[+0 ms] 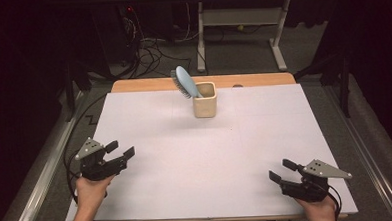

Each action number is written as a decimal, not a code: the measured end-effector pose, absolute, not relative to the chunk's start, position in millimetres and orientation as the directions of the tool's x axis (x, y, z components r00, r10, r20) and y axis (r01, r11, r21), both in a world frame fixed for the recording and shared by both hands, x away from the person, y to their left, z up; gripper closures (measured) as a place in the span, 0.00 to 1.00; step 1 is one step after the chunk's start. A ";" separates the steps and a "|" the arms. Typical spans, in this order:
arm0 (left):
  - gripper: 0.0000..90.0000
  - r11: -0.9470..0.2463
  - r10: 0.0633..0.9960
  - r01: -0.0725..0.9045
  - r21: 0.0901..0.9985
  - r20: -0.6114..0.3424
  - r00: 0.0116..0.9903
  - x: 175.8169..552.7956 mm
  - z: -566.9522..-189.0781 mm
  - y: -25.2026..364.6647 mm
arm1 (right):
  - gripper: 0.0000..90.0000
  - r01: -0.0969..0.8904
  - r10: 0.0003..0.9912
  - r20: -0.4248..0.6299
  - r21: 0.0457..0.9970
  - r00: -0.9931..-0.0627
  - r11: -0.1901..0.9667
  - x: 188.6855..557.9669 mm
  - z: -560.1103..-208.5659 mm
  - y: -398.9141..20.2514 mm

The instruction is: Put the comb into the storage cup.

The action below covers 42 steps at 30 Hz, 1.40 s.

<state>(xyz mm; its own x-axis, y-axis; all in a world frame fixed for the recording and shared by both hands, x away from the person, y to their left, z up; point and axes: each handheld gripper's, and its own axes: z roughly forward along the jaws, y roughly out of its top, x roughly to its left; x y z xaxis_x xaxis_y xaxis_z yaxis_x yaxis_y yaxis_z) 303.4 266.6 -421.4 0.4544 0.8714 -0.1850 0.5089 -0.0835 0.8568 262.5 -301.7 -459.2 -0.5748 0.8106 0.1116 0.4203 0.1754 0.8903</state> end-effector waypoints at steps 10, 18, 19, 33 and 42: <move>0.35 -0.071 0.870 0.528 0.846 -0.207 0.448 299.5 -433.1 268.6 | 0.35 0.421 0.812 0.110 0.890 -0.573 0.177 262.6 -459.5 -301.7; 0.35 -0.079 0.872 0.533 0.843 -0.201 0.447 294.8 -441.0 270.0 | 0.35 0.423 0.814 0.110 0.889 -0.571 0.176 262.6 -459.7 -301.8; 0.35 -0.079 0.874 0.534 0.842 -0.199 0.444 294.2 -442.2 270.5 | 0.35 0.421 0.812 0.107 0.889 -0.574 0.179 263.2 -459.9 -301.8; 0.34 -0.070 0.874 0.550 0.832 -0.214 0.435 291.3 -454.6 266.2 | 0.35 0.424 0.814 0.112 0.889 -0.570 0.175 262.8 -460.1 -301.9; 0.34 -0.069 0.870 0.555 0.829 -0.222 0.439 290.5 -460.1 262.9 | 0.35 0.425 0.815 0.114 0.888 -0.569 0.173 262.6 -460.1 -302.1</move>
<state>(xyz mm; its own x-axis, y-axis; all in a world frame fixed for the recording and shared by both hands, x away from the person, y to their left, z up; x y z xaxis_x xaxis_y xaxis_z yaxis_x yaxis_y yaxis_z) 290.5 262.9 -460.1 0.4394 0.8704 -0.2218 0.5553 -0.0691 0.8288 262.6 -302.1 -460.1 -0.5687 0.8146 0.1140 0.4254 0.1727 0.8884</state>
